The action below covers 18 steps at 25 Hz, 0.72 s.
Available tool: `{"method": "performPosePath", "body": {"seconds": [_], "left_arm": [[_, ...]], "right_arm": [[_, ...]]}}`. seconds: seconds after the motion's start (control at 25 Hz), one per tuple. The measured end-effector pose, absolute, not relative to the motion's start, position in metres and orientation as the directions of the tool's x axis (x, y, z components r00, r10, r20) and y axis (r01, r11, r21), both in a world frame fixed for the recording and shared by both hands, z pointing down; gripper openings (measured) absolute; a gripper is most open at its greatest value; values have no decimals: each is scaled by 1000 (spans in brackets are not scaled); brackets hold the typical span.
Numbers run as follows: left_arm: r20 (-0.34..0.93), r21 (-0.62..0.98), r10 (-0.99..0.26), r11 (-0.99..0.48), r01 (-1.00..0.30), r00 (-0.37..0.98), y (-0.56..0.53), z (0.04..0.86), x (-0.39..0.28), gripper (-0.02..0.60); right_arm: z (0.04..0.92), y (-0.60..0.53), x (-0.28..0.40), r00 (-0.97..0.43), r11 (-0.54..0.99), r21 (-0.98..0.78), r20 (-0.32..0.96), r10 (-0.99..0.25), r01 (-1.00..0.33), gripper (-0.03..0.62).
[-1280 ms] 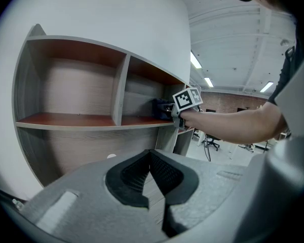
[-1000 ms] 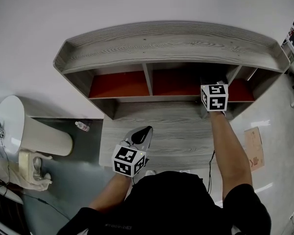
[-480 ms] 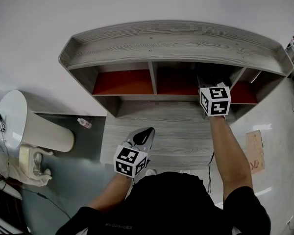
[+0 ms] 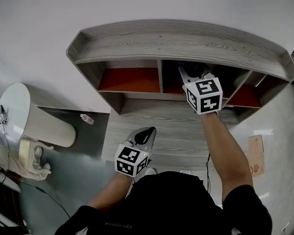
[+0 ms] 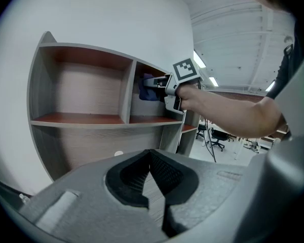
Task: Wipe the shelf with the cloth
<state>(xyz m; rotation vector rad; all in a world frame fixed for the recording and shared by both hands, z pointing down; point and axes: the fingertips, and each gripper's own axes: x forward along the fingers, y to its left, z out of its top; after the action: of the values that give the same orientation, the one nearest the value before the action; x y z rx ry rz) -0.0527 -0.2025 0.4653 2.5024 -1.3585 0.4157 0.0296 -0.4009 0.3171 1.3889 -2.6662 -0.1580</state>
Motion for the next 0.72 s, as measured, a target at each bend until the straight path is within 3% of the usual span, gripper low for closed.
{"method": "performPosePath", "body": {"seconds": [0.72], "left_arm": [[374, 94, -804, -464, -881, 463, -199, 466, -85, 8]], "right_arm": [[297, -407, -19, -584, 581, 194, 49, -810, -790, 98]]}}
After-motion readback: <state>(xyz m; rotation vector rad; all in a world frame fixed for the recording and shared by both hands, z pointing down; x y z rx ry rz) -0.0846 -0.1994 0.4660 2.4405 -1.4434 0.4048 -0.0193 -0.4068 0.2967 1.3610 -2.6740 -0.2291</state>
